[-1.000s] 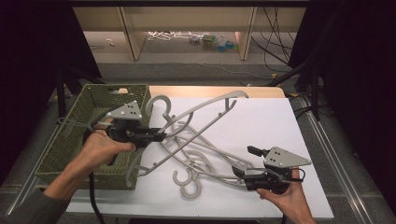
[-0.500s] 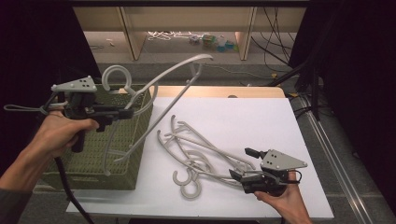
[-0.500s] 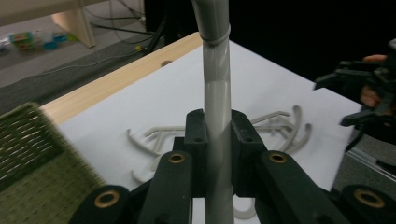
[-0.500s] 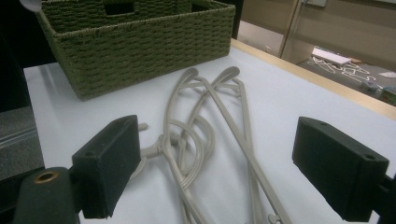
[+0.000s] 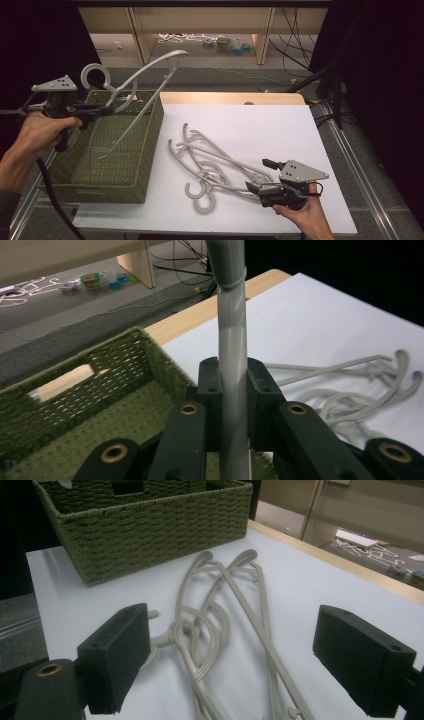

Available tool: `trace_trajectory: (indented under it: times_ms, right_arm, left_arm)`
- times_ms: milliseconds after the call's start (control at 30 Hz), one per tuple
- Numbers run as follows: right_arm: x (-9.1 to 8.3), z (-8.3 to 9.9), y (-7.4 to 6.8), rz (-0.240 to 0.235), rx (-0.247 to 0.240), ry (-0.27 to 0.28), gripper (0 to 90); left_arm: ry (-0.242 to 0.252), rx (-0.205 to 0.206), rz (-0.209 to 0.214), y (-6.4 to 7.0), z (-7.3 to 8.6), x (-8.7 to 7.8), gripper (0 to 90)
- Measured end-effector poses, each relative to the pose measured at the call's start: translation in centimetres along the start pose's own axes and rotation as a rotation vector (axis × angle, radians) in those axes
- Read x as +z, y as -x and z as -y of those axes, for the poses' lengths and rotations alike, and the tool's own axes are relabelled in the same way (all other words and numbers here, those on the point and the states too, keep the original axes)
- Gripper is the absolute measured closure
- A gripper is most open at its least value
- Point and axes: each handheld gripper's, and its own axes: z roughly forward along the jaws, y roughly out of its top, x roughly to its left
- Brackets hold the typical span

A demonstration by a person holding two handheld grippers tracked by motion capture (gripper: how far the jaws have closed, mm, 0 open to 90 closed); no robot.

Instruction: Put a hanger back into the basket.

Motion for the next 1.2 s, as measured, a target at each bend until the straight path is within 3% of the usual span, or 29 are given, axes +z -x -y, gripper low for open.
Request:
trace_trajectory:
  times_ms: [267,633,967,1200]
  right_arm:
    - [0.2,0.1,0.0,0.001,0.002,0.004,16.1]
    - [0.1,0.1,0.0,-0.012,0.0,-0.018,16.3]
    - [0.2,0.1,0.0,-0.019,-0.004,-0.023,16.4]
    - [0.3,0.2,0.1,-0.012,-0.001,-0.014,16.4]
  left_arm:
    - [-0.032,-0.007,-0.057,-2.4,2.6,0.1,79.7]
    - [-0.07,0.021,-0.1,-4.6,5.0,-0.2,79.7]
    - [-0.142,0.036,-0.158,-6.4,7.6,-0.5,79.6]
    - [-0.158,-0.003,-0.139,-7.5,9.3,-0.4,79.6]
